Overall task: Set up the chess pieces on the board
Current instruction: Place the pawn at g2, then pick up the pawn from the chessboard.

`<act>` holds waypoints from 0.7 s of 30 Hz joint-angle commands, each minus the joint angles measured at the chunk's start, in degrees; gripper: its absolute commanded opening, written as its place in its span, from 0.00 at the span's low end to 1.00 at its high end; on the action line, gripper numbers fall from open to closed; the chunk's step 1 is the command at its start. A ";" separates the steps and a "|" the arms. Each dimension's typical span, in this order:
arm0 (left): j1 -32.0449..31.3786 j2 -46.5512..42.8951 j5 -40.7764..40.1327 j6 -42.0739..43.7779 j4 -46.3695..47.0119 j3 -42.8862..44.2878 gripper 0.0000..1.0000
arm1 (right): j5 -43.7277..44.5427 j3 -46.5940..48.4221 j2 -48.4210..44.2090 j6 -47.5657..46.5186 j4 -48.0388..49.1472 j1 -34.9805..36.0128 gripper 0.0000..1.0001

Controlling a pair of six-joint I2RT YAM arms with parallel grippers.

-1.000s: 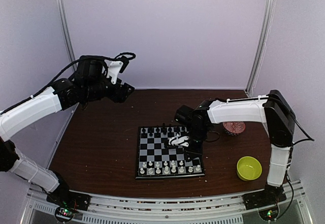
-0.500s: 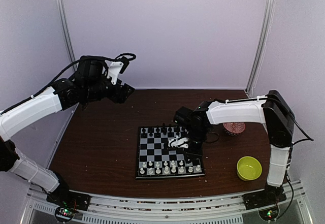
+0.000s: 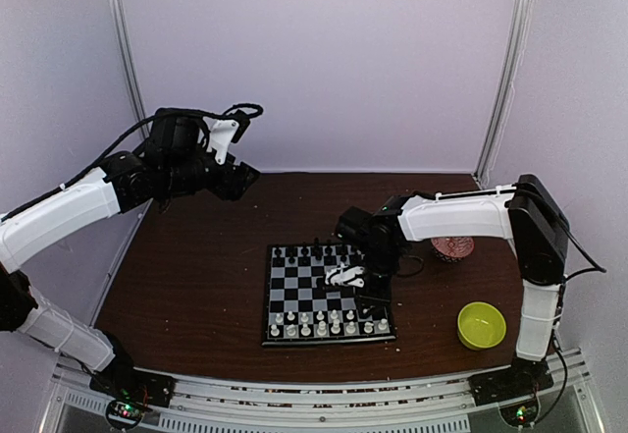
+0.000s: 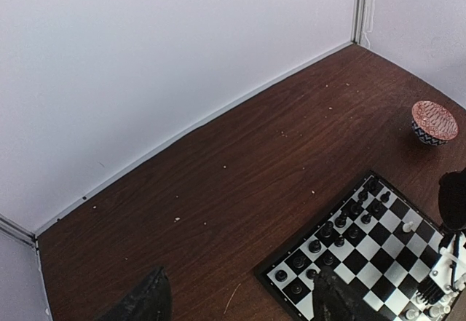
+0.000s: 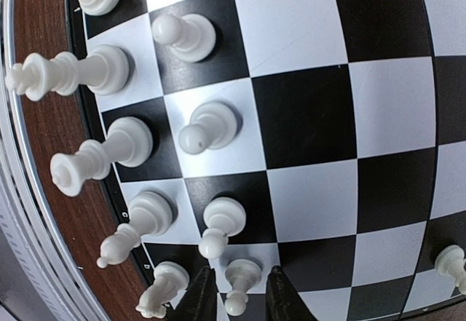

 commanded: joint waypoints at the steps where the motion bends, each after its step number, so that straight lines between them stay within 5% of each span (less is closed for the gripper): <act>1: -0.02 0.51 0.70 0.75 1.79 0.87 0.68 | -0.72 1.67 -1.90 0.64 -1.47 -0.10 0.24; 9: -0.02 0.51 0.85 0.67 1.78 0.95 0.68 | -3.95 7.97 -4.15 0.68 -4.56 -6.03 0.28; 21: -0.02 0.74 1.04 0.61 1.70 0.98 0.68 | 5.56 10.52 1.16 5.61 0.56 -9.32 0.34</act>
